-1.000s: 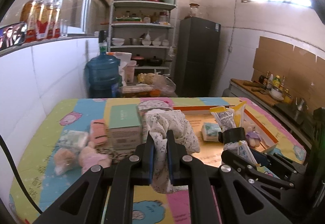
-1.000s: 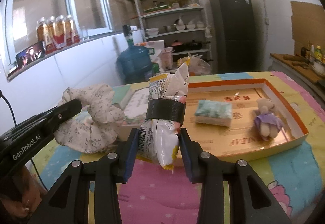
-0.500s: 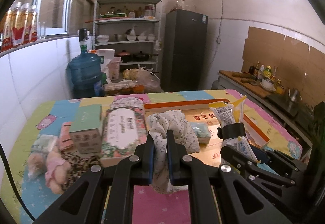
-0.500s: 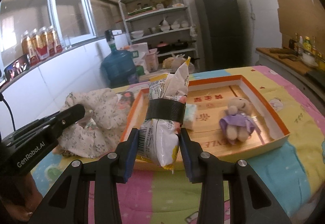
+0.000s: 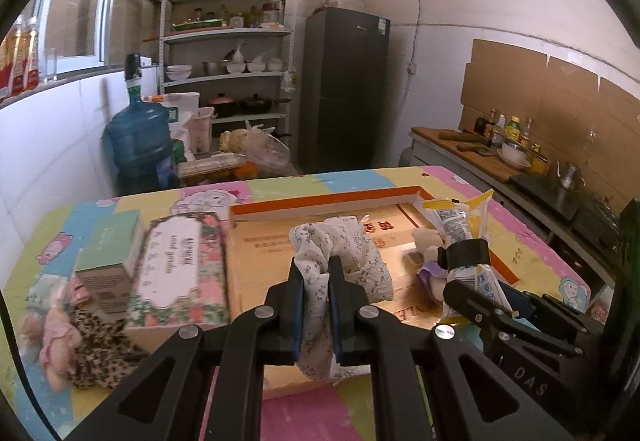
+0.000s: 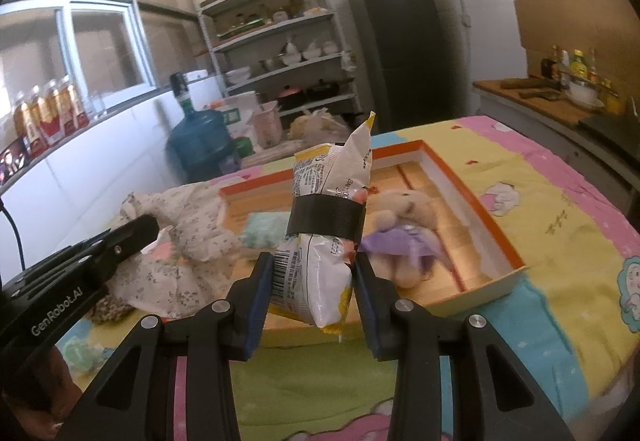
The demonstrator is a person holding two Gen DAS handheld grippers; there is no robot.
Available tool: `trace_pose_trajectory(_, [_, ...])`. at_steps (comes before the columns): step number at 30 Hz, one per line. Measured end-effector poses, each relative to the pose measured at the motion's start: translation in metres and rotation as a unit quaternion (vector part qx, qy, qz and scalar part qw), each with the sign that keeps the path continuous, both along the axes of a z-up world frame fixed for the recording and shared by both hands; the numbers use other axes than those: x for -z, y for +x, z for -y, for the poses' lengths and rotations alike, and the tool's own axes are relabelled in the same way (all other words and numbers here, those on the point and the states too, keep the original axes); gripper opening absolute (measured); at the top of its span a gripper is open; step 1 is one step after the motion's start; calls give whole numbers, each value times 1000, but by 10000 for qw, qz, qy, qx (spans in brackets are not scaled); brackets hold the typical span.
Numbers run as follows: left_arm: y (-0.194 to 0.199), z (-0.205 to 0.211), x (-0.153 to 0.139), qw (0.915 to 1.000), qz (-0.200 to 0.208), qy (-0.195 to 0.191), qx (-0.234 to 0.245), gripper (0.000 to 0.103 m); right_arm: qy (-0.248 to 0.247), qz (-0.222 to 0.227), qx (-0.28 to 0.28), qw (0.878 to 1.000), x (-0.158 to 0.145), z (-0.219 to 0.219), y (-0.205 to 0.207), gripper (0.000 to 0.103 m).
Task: Organize soft objects
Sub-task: 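Carry the cloth ring with the left gripper while the right carries the bag toward the box, then release the cloth ring into the box with the left gripper while the right lowers the bag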
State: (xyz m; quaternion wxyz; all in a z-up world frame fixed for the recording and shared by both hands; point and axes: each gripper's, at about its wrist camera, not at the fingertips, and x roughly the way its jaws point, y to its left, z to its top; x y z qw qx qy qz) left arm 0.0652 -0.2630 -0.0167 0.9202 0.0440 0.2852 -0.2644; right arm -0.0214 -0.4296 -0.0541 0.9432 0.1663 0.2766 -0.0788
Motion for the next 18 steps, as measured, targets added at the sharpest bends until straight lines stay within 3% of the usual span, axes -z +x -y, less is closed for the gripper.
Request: trace_pose_trajectory(18, [16,62,23,9981,-396,-25,479,11,-18,-274,550,9981,14,69,4,41])
